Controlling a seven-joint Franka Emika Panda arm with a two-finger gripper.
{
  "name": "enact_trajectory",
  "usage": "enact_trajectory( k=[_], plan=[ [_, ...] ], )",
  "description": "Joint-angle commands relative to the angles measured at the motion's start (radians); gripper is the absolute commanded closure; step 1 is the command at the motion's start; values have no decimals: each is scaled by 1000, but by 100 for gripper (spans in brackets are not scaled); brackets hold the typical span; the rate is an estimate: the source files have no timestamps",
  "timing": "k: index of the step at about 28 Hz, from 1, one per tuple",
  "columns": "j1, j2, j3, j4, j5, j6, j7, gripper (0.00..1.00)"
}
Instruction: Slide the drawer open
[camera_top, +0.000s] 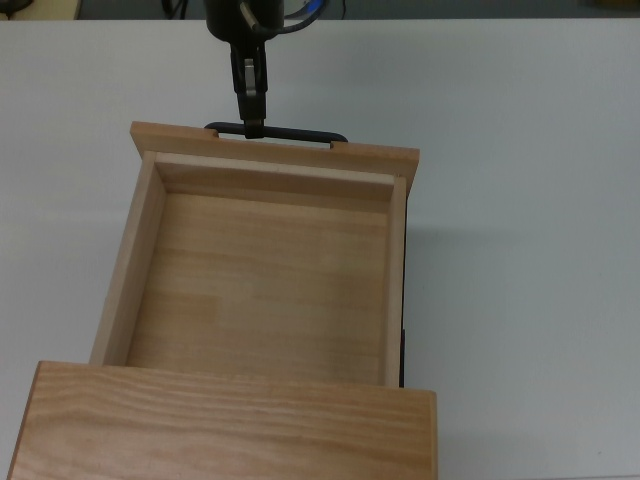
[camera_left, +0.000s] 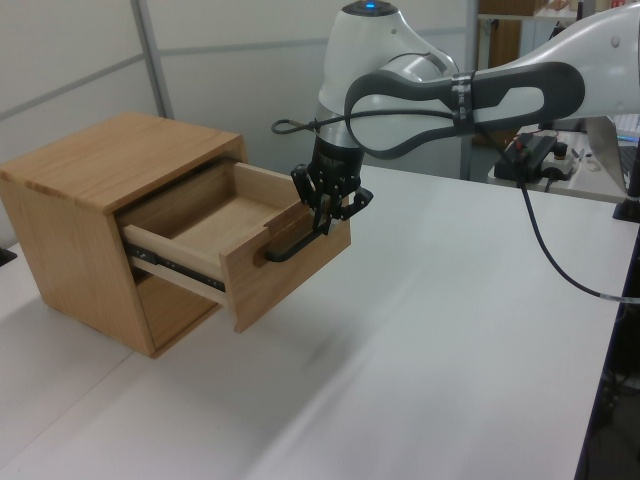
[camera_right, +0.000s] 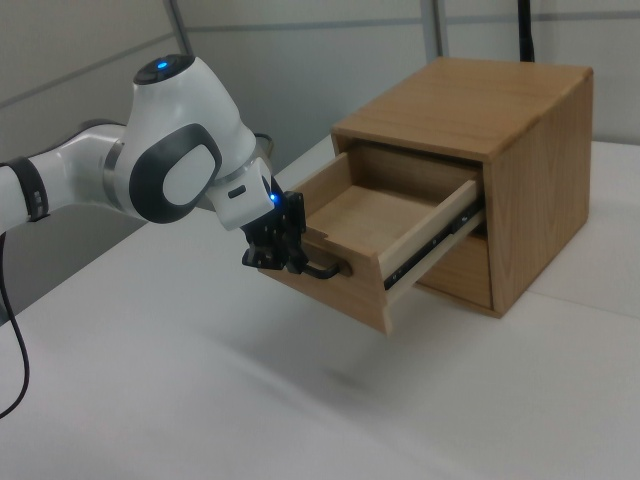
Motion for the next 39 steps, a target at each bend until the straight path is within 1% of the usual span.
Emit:
enact_trajectory(
  k=[1, 2, 3, 4, 7, 9, 14, 19, 20, 25, 26, 30, 31, 39],
  plan=[
    [3, -27, -2, 30, 6, -88, -13, 89],
    [3, -26, -4, 41, 9, -90, -13, 78],
    [1, -26, -4, 50, 9, -90, -14, 60],
    [1, -27, -5, 62, 11, -91, -8, 28],
    [1, -26, -8, 79, 12, -106, 2, 15],
    [1, -26, -7, 88, 11, -132, -4, 0],
    [1, -27, -7, 88, 0, -140, -11, 0],
    [1, -30, -7, 90, -1, -186, -96, 0],
    [1, -32, -5, 90, -1, -208, -138, 0],
    [3, -32, -1, 90, -1, -254, -247, 0],
    [3, -32, -1, 90, -1, -275, -298, 0],
    [4, -33, 1, 90, 0, -312, -402, 0],
    [4, -33, 1, 90, 0, -329, -463, 0],
    [6, -29, 1, 88, -4, -338, -681, 0]
  ],
)
